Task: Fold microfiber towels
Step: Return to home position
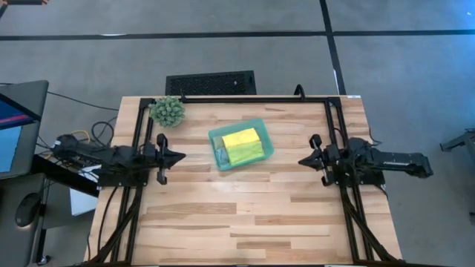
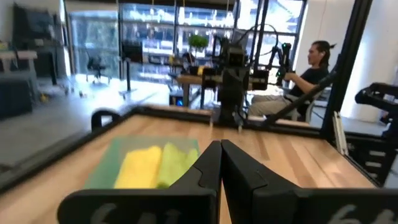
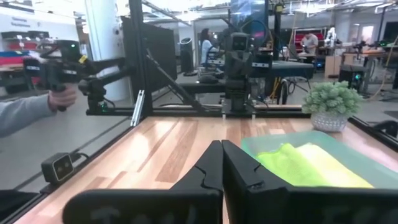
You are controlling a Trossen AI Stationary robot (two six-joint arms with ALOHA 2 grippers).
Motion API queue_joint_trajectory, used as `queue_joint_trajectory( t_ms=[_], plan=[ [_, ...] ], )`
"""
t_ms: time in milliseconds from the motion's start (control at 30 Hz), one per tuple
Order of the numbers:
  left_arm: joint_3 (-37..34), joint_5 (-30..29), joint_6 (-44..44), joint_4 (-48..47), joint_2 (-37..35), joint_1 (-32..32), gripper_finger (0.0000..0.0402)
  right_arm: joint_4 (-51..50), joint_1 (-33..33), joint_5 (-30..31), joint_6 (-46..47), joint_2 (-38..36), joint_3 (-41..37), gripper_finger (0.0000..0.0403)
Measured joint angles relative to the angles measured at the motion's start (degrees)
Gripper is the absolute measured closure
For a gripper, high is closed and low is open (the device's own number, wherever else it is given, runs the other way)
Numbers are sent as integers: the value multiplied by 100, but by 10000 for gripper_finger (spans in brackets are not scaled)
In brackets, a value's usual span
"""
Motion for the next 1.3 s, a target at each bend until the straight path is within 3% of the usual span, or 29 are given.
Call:
queue_joint_trajectory(
  t_ms=[133, 200, 367, 700, 933, 1133, 1300],
  plan=[
    [-2, 19, -517, -1256, -1208, 0, 401, 5, 31, -38, -12, 0, 0, 387],
    [-63, 69, -645, -1334, -1239, 12, 401, 7, 65, -47, -89, 8, 0, 389],
    [-216, 858, -420, -1189, -1127, 162, 401, 19, 146, -209, -106, 50, 2, 386],
    [-221, 1495, -155, -871, -1212, 581, 401, -6, 40, -758, -151, 97, 33, 388],
    [-227, 1513, -151, -1141, -1212, 752, 401, -15, -790, -807, -161, 101, 37, 389],
    [-232, 1506, -196, -1206, -1212, 754, 401, 56, -1809, -1455, 169, 140, 25, 390],
    [-236, 1470, -197, -1219, -1212, 754, 401, 81, -2138, -964, 1041, 140, 10, 392]
  ],
)
